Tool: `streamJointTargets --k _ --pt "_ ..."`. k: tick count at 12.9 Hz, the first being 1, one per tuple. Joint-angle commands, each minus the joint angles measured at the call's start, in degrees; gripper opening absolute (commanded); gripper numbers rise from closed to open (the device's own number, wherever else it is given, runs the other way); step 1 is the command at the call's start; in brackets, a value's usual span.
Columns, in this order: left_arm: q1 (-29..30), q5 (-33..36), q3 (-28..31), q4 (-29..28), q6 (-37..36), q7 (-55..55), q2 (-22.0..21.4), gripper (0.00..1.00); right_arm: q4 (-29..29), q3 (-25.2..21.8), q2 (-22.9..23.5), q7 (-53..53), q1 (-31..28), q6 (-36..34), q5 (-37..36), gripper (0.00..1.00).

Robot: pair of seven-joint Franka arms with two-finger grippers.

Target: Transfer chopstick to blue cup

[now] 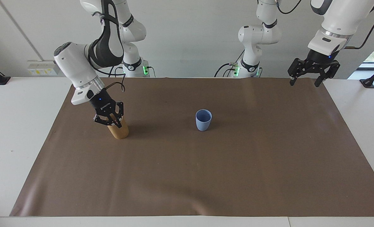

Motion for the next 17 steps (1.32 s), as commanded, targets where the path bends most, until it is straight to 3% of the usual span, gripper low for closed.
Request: streamJointTargets --k 1,5,12,17 --pt "1.8 -1.0 -0.9 2.3 -3.9 2.3 0.6 1.00 1.9 0.0 -1.0 -1.1 -0.4 -2.7 1.7 0.00" --pt "1.7 -1.0 -0.9 1.2 -4.6 2.4 -0.1 1.00 7.4 -0.1 -1.3 9.2 -0.6 -10.2 -1.6 0.00" --pt "1.7 -0.9 -0.9 -1.7 -4.5 2.8 -1.9 1.00 19.3 0.6 -1.0 32.3 1.9 -23.3 -20.4 0.00" --pt "1.5 -0.6 -1.0 -1.7 -4.6 3.9 -1.9 1.00 23.3 0.8 0.3 40.2 5.6 -24.5 -21.0 0.00"
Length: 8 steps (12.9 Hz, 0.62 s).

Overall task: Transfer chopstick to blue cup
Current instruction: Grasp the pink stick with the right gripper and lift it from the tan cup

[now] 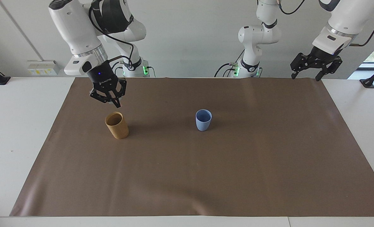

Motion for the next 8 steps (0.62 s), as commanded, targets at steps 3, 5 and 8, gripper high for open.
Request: streamJointTargets --k 3,5,8 --pt "0.5 0.7 -0.5 -1.9 -0.1 1.3 -1.5 1.00 3.7 0.2 2.0 13.3 3.7 -1.9 -1.5 0.00" --pt "0.5 0.7 -0.5 -1.9 -0.2 1.3 -1.6 1.00 3.7 0.2 2.1 25.2 6.2 -1.5 -4.4 0.00" --pt "0.9 0.7 -0.6 -2.0 -0.2 1.3 -1.6 1.00 4.5 0.2 3.3 43.5 9.3 -1.0 -4.7 0.00"
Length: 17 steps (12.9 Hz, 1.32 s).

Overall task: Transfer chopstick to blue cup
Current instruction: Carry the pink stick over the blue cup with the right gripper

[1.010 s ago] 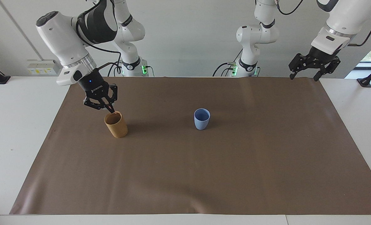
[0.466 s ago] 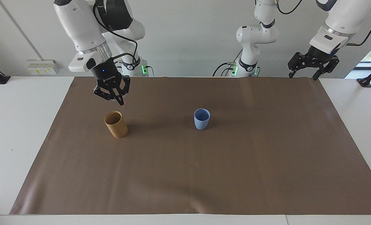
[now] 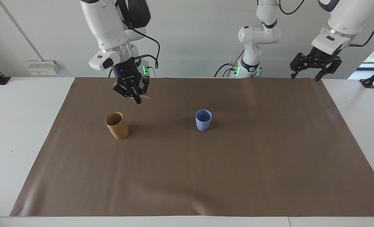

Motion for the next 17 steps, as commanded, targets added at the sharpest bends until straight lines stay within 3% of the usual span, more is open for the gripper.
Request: streamJointTargets --k 1,5,8,17 --pt "0.9 0.5 -0.5 -1.7 0.0 0.9 -1.6 1.00 3.5 0.1 3.1 13.8 2.7 0.0 -1.5 0.00" --pt "0.9 0.5 -0.5 -2.2 0.1 0.9 -1.8 1.00 4.4 0.1 6.5 25.4 6.9 9.3 -1.7 0.00" --pt "0.8 0.4 -0.5 -2.2 0.1 0.9 -1.8 1.00 4.8 0.1 10.2 34.9 10.1 15.0 -10.2 0.00" --pt "0.5 0.4 -0.5 -2.3 0.2 0.9 -1.8 1.00 4.8 0.1 11.8 41.7 14.5 17.6 -12.2 0.00"
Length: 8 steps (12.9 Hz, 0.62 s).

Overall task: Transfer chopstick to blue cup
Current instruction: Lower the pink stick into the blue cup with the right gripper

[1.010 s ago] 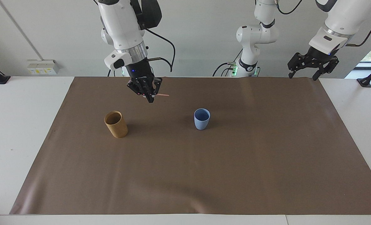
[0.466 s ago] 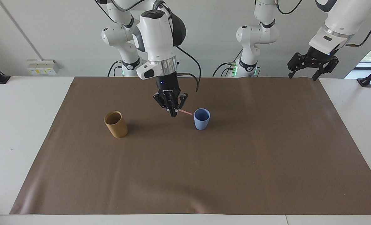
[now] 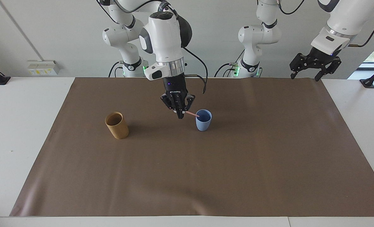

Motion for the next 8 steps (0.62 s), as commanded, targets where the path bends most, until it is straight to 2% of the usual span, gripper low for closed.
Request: streamJointTargets --k 1,3,6,8 --pt "0.5 0.3 -0.4 -2.1 0.1 0.9 -1.8 1.00 0.4 0.1 1.0 2.6 1.4 1.5 -1.8 0.00" --pt "0.5 0.4 -0.4 -2.1 0.2 0.8 -1.8 1.00 -0.1 0.1 1.0 1.9 1.3 1.5 -2.0 0.00" --pt "0.4 0.4 -0.4 -2.1 0.2 0.8 -1.8 1.00 -1.7 0.1 2.6 1.7 1.9 5.2 -7.1 0.00" --pt "0.2 0.4 -0.4 -2.1 0.2 0.8 -1.8 1.00 -1.7 0.2 2.7 3.1 2.6 5.0 -6.7 0.00"
